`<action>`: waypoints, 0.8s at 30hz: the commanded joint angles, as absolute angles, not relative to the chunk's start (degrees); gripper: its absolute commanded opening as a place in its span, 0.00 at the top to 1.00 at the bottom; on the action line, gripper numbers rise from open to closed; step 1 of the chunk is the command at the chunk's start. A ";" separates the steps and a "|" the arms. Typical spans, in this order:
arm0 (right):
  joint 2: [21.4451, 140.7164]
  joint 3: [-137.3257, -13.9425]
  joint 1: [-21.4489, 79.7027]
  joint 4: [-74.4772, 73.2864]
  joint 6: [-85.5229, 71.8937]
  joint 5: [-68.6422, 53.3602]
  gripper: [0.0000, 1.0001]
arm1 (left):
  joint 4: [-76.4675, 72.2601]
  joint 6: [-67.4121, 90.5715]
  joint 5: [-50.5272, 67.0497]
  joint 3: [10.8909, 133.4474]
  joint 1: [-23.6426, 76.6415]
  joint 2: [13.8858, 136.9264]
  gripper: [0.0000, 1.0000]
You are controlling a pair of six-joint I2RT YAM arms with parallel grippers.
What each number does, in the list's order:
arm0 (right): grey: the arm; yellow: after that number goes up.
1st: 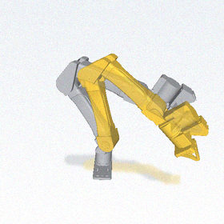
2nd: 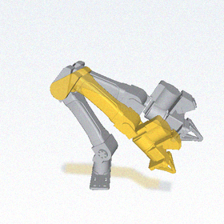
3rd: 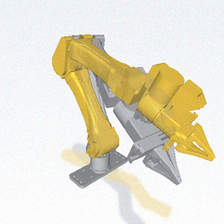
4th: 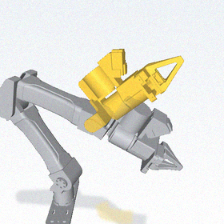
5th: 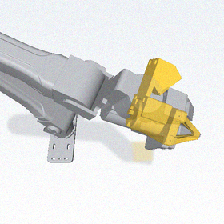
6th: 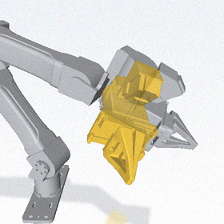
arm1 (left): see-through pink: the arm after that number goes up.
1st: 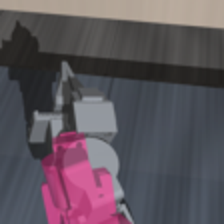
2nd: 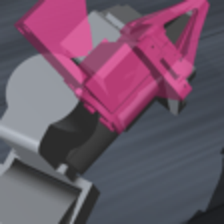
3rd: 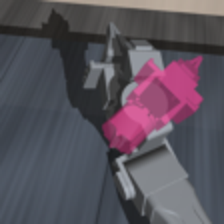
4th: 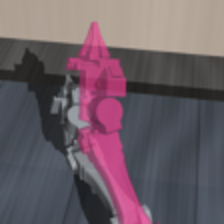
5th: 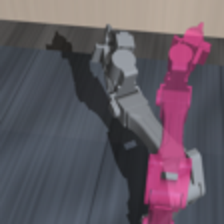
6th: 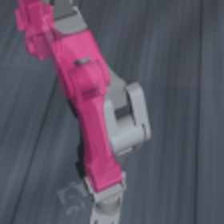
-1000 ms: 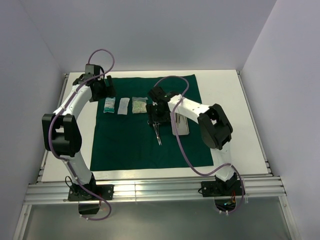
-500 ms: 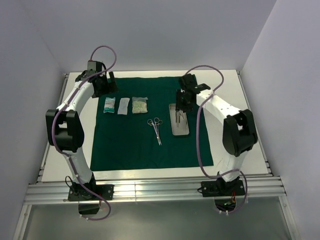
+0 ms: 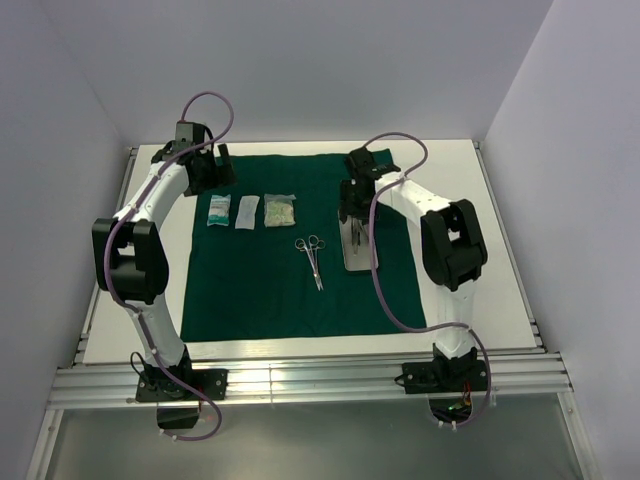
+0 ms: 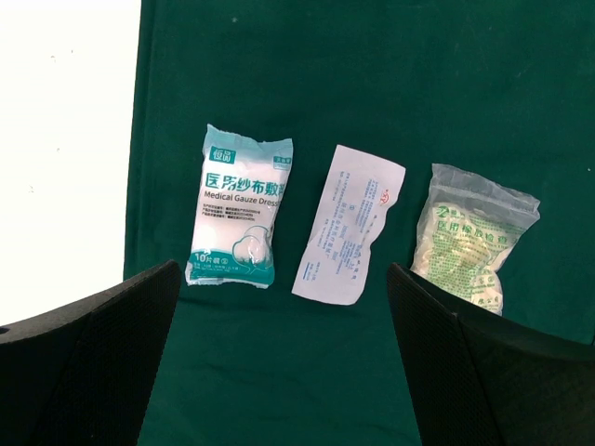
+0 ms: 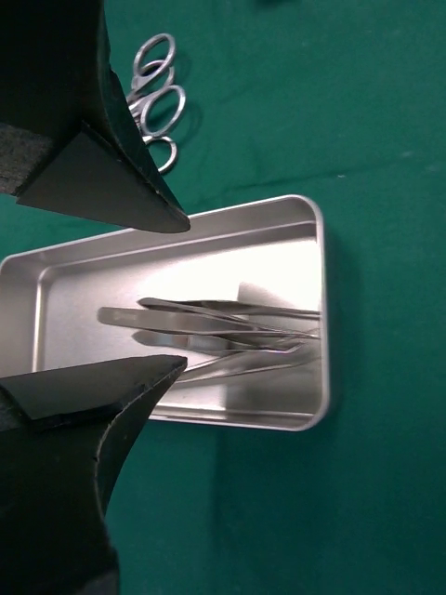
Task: Open and lay out the surgical kit
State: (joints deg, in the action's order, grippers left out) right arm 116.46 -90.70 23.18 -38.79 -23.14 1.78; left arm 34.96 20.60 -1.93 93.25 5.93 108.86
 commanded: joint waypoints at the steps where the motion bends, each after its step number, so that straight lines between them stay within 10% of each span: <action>1: 118.12 -94.13 22.76 -38.67 -23.20 4.74 0.37 | 34.45 19.78 -2.81 95.36 6.15 108.98 0.03; 24: 122.61 -96.06 23.12 -39.90 -22.23 8.88 0.41 | 36.39 19.42 -2.02 99.05 6.15 112.23 0.03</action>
State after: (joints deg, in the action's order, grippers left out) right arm 122.04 -93.67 23.20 -39.24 -22.22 7.51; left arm 35.70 20.43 -1.93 95.96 5.93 111.68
